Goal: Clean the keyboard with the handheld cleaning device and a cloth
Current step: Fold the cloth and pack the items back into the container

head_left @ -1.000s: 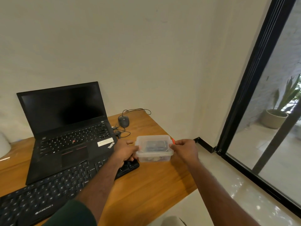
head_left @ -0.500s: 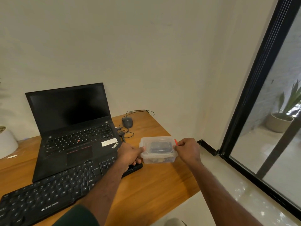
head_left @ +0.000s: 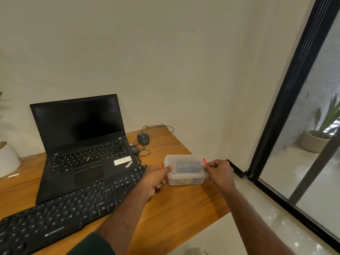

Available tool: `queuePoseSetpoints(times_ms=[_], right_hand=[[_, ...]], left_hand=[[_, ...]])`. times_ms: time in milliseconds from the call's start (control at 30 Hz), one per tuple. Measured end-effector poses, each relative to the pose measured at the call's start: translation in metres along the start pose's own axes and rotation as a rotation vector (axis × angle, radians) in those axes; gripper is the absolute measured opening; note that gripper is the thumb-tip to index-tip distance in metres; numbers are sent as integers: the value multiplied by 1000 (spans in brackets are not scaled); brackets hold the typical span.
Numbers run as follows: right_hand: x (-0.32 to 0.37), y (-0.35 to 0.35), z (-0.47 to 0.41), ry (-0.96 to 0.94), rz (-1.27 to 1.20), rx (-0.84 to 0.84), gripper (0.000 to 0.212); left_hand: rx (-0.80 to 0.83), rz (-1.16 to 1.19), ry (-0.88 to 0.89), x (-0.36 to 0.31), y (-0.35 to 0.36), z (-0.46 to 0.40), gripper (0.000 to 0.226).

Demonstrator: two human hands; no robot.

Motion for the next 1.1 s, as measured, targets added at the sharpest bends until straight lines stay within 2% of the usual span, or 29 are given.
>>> queuePoseSetpoints(times_ms=[133, 367, 533, 700, 833, 967, 1100], right_hand=[[7, 3, 5, -20, 30, -7, 6], [9, 7, 6, -37, 54, -17, 6], [12, 7, 6, -65, 91, -19, 5], [10, 6, 8, -87, 87, -7, 6], [6, 5, 11, -80, 71, 6, 18], [-4, 14, 14, -12, 57, 31, 40], [-7, 21, 12, 40, 13, 69, 37]], left_hand=[[-177, -168, 221, -11, -4, 0, 21], [-334, -266, 359, -14, -1, 7, 18], [-375, -427, 399, -17, 4, 6, 31], [-365, -498, 447, -18, 5, 4, 28], [-331, -457, 464, -18, -1, 8, 38], [-334, -363, 441, -16, -10, 9, 45], [-319, -303, 405, -14, -17, 8, 32]])
Point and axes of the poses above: each hand's wrist, its own z-axis away from the middle knuckle, its own y-axis out of the palm, x = y × z, the point moved 5 cm from there along -z, towards the middle knuckle, and after that the axes turned 8 degrees about -x, right-handed, at the moved point
